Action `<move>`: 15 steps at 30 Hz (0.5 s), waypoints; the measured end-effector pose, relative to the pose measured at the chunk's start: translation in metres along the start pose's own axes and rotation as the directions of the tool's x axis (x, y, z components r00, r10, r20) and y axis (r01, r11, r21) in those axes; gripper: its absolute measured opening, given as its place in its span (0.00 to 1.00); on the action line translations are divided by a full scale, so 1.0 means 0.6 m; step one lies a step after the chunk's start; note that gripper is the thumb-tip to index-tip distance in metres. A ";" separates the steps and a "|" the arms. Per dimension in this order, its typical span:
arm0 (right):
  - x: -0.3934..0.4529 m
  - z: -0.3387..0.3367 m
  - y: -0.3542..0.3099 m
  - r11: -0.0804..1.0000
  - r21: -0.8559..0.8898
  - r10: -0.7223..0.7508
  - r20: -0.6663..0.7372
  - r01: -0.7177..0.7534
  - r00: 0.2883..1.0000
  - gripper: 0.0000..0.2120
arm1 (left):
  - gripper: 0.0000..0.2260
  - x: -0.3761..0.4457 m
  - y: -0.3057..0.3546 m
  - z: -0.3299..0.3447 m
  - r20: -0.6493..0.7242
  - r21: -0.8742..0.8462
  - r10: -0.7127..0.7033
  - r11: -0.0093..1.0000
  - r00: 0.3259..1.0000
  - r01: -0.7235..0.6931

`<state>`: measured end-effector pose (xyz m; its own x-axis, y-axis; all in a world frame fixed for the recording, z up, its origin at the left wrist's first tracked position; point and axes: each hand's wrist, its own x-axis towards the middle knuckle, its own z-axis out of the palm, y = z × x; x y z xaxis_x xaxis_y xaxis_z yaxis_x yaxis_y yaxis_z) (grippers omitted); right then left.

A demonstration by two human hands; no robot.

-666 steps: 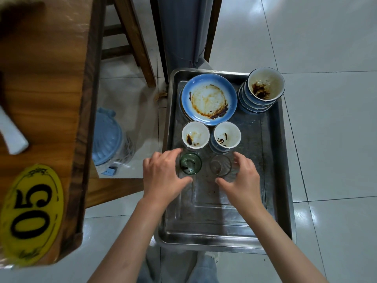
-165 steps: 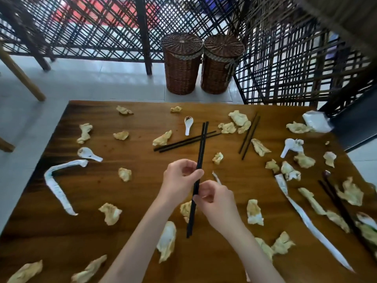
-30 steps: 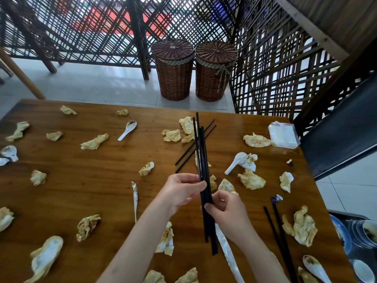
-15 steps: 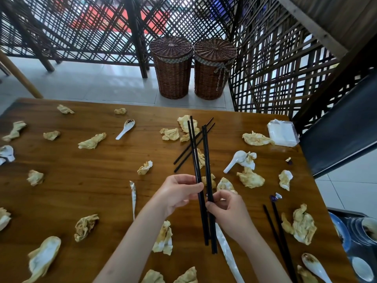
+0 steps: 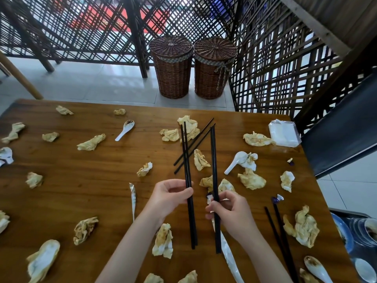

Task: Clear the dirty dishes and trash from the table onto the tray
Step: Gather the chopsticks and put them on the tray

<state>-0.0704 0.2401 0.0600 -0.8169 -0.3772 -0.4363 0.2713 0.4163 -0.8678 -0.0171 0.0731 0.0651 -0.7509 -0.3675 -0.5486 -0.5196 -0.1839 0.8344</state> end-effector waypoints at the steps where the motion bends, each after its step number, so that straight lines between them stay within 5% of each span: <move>1: 0.001 0.001 0.000 1.000 -0.002 -0.002 -0.005 0.002 1.000 0.03 | 0.08 0.000 0.000 -0.002 0.008 -0.013 -0.008 1.000 1.000 0.008; 15: 0.004 0.014 -0.006 1.000 0.013 0.003 -0.015 -0.003 1.000 0.04 | 0.12 0.016 0.040 -0.011 0.237 0.047 -0.094 0.995 0.967 0.085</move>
<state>-0.0688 0.2307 0.0602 -0.8234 -0.3639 -0.4354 0.2803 0.4063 -0.8697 -0.0340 0.0590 0.0804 -0.7738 -0.1223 -0.6216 -0.6004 -0.1715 0.7811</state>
